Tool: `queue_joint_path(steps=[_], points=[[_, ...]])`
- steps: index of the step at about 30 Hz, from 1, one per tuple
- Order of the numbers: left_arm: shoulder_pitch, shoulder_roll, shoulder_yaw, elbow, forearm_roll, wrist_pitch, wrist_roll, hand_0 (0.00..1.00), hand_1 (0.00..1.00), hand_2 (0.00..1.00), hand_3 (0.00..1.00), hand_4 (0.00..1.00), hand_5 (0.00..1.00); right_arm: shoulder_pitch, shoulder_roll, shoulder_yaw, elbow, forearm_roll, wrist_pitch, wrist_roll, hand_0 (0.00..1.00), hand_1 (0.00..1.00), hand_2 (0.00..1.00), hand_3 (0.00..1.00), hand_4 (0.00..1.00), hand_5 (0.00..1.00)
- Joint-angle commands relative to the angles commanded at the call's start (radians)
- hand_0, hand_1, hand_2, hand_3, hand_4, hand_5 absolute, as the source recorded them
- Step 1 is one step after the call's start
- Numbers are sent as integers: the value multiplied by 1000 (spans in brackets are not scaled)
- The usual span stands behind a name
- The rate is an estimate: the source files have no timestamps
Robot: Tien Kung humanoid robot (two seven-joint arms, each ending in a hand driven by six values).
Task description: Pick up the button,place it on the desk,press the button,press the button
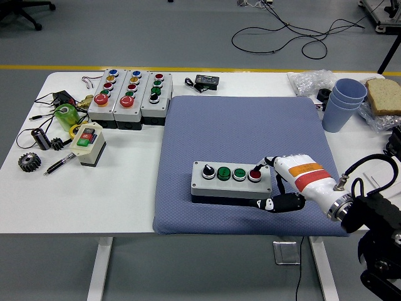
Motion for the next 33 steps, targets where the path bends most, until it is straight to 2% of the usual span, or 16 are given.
queue_joint_path(steps=[10, 17, 21, 27, 33], points=[[-3, 0, 1, 0, -2, 0, 0, 595, 633, 672, 539, 341, 679, 2, 4, -18, -18, 5, 13, -2, 37, 2, 196, 685, 945, 593], [-3, 0, 1, 0, -3, 0, 0, 595, 632, 672, 539, 341, 678, 9, 4, -17, -10, 3, 15, -4, 37, 2, 197, 684, 944, 593], [-3, 0, 2, 0, -4, 0, 0, 595, 632, 672, 539, 341, 678, 15, 6, -12, 8, 0, -1, -1, 37, 2, 197, 684, 944, 593], [-3, 0, 3, 0, -2, -2, 0, 595, 632, 672, 539, 342, 679, 57, 39, -55, 13, -5, -13, 0, 37, 2, 197, 684, 942, 593], [-5, 0, 6, 0, -10, 0, -1, 594, 632, 671, 539, 342, 679, 67, 82, -75, -21, -8, -14, 3, 37, 2, 197, 683, 942, 592]])
